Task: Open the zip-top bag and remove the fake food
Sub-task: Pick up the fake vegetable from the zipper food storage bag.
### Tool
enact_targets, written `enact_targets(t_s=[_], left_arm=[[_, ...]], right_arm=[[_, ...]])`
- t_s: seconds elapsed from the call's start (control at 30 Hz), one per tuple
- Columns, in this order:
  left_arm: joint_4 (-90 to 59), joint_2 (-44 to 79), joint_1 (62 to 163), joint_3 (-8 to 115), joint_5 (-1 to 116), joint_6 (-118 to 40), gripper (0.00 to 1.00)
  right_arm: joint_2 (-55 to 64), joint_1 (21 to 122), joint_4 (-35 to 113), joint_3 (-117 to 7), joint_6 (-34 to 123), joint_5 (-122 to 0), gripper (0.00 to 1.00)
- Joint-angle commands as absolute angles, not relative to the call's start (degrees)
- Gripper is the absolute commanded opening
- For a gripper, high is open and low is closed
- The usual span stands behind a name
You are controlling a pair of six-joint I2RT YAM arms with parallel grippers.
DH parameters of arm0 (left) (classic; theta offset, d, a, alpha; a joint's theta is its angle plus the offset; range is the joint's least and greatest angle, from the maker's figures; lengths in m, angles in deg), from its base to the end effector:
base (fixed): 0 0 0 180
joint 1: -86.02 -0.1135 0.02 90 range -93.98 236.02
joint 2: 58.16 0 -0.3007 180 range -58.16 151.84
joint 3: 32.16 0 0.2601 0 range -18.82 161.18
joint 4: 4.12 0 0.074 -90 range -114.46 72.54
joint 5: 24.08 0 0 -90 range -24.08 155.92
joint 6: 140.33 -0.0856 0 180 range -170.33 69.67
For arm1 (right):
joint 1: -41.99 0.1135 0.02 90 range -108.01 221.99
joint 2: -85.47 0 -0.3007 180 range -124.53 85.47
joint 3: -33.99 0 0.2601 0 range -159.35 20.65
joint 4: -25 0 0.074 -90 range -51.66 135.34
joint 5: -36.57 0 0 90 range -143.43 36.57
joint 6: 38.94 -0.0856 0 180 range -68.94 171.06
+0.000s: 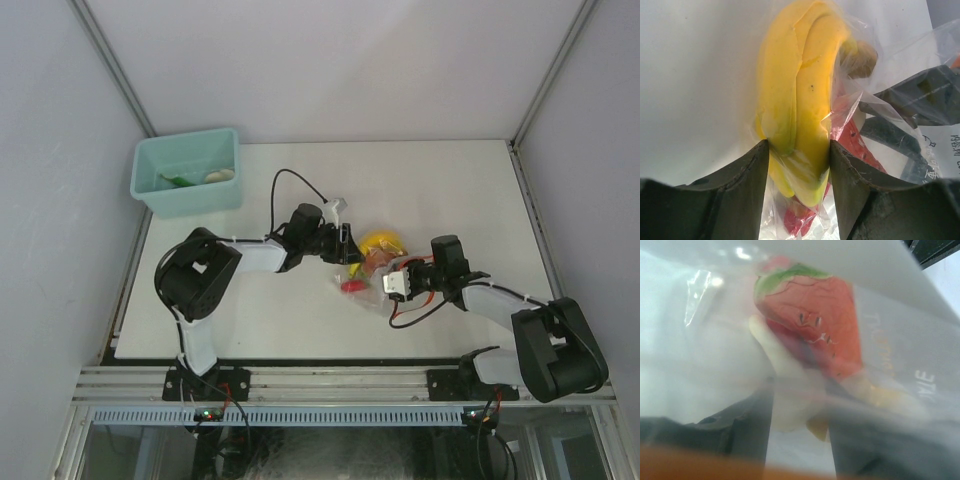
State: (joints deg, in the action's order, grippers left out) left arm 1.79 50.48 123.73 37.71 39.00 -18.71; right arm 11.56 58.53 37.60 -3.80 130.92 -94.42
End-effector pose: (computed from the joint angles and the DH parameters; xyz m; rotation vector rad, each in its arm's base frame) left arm 0.3285 -0.3030 0.1540 0.4226 2.2869 -1.1682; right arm 0.2124 0.1216 0.1449 -1.8167 1.2155 0.2607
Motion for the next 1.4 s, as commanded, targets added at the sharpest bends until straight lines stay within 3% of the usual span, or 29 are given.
enact_targets(t_s=[0.0,0.37,0.5,0.63,0.93,1.37], left_arm=[[1.00,51.26,124.69,40.41,36.92,-20.74,0.54],[0.91,51.70,124.69,40.68,36.30,-20.75,0.53],[0.72,51.70,124.71,40.60,36.83,-20.55,0.52],[-1.00,52.24,124.62,41.10,38.11,-20.21,0.43],[-3.68,52.05,124.28,41.49,41.53,-19.83,0.35],[-3.39,50.08,123.99,39.42,44.36,-18.97,0.33]], right_arm=[[10.02,58.78,38.77,-6.68,132.33,-95.06,0.43],[6.36,58.40,44.23,-7.84,135.39,-92.14,0.39],[5.73,58.04,47.25,-8.87,136.43,-91.33,0.22],[7.37,57.33,53.22,-10.48,137.00,-92.84,0.00],[17.85,55.68,63.10,-12.54,130.44,-99.98,0.00],[30.62,45.16,71.93,-12.51,124.86,-112.93,0.00]])
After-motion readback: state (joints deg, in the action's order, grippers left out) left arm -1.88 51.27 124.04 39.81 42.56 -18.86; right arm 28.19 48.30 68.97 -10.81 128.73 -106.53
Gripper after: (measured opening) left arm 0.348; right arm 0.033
